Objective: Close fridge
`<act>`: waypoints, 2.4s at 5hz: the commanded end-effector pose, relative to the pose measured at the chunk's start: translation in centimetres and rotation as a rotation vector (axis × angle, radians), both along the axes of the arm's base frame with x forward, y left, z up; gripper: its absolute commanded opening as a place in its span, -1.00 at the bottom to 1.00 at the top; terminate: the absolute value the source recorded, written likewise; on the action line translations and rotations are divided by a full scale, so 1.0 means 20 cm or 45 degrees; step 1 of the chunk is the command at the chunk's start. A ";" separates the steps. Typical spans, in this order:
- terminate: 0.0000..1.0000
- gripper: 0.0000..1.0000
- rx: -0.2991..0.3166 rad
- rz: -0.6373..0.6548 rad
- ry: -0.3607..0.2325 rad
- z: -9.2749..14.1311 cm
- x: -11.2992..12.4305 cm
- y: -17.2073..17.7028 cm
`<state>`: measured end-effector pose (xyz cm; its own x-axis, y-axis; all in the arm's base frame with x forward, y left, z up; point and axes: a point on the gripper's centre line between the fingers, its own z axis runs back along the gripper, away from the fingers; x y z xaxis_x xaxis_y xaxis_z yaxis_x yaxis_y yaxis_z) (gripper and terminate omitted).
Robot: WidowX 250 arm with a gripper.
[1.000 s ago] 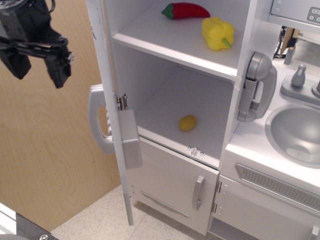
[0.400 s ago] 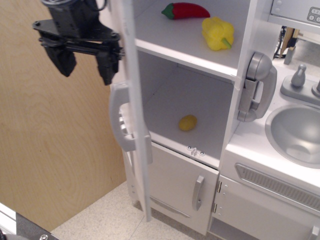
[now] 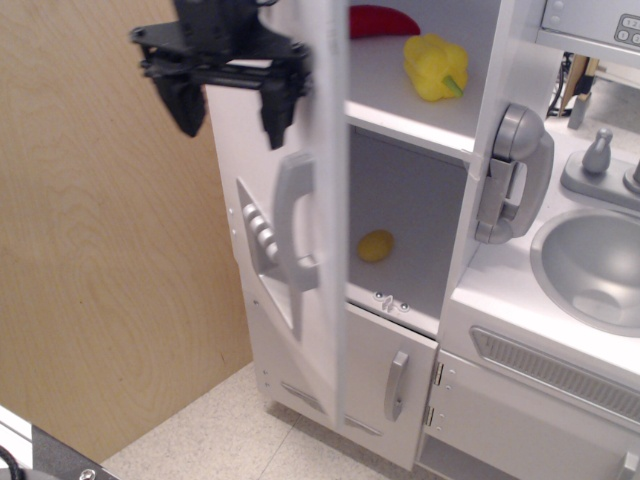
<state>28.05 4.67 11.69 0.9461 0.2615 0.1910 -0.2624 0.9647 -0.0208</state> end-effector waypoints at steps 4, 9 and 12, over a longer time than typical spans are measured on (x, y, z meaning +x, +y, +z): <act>-1.00 1.00 -0.053 0.156 -0.073 0.17 0.34 -0.04; -1.00 1.00 -0.127 0.256 -0.095 0.22 0.47 -0.04; -1.00 1.00 -0.170 0.316 -0.112 0.25 0.52 -0.02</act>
